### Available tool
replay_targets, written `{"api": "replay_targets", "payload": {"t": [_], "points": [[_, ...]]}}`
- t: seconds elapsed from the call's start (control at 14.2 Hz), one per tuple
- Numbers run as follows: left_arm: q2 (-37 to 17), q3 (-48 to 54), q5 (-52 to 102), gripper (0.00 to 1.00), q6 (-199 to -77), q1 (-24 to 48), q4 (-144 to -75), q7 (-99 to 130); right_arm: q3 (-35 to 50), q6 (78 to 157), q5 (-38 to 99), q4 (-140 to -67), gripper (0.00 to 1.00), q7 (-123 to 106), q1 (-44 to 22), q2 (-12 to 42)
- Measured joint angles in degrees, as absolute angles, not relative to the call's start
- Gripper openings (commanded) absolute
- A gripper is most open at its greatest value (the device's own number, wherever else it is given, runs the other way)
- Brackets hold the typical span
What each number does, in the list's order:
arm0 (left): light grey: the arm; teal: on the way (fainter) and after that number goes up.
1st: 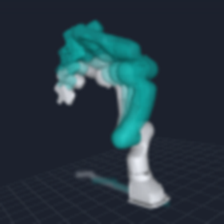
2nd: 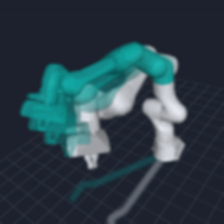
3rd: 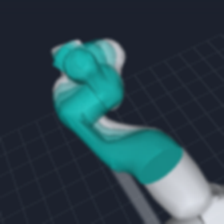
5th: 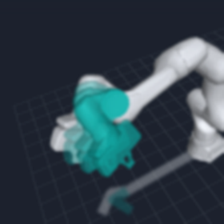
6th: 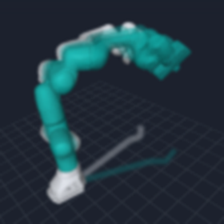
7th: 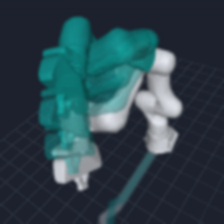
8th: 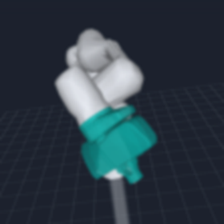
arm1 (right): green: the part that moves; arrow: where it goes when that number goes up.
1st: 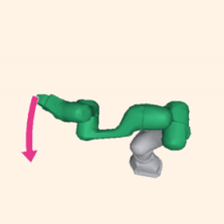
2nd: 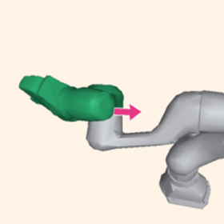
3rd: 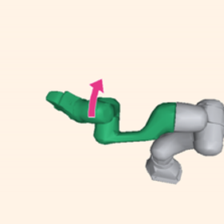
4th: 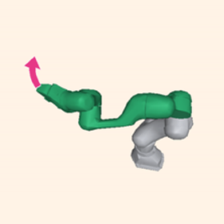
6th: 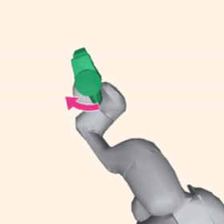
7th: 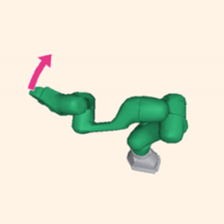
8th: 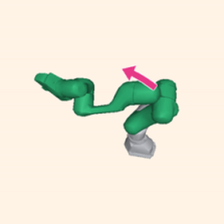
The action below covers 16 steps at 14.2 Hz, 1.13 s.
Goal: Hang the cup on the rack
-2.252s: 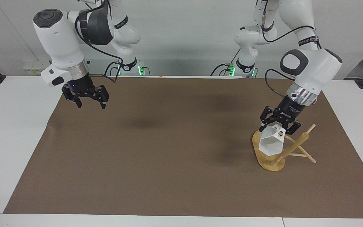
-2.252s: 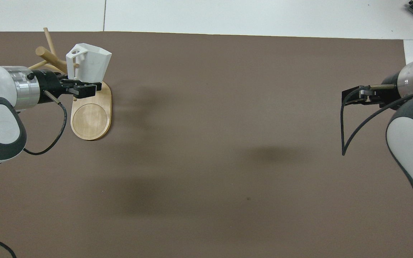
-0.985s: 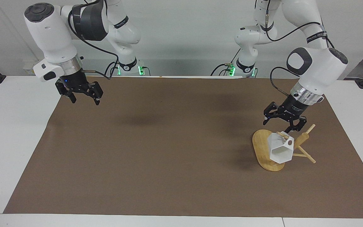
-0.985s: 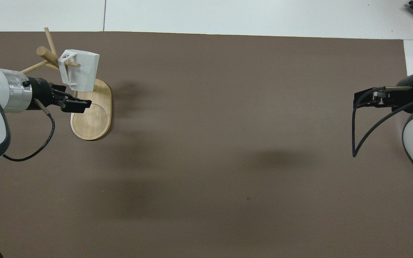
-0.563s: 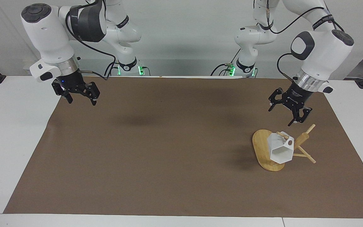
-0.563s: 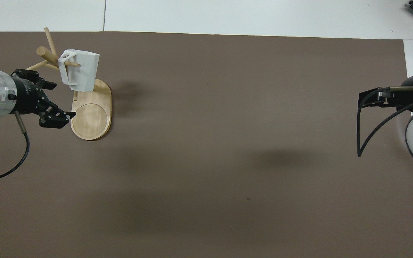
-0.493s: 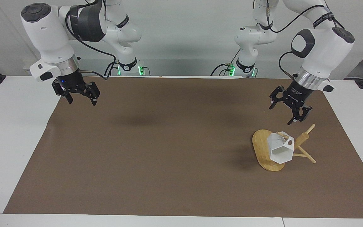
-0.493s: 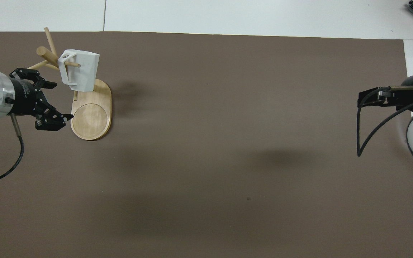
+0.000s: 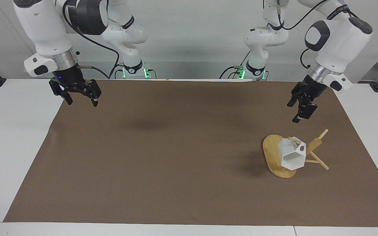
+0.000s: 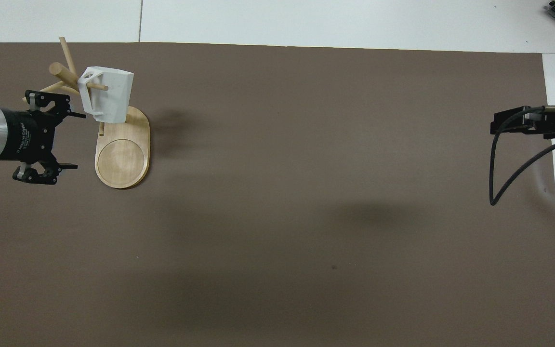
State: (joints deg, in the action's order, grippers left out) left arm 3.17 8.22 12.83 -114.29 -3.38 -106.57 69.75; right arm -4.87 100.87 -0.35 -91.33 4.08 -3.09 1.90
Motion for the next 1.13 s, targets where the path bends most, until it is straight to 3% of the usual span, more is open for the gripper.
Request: {"api": "replay_targets", "payload": {"t": [0.84,1.13], "points": [[3.16,7.67,3.85,1.00,-108.35,-3.36,-103.30,11.12,-5.52,97.69,-0.30,-88.65,1.00,4.07,-3.70,1.17],[3.22,3.21,2.81,1.00,-98.27,-0.14,-96.33,2.18,-5.58,97.53,-0.30,-88.65,1.00,4.07,-3.70,1.16]]}}
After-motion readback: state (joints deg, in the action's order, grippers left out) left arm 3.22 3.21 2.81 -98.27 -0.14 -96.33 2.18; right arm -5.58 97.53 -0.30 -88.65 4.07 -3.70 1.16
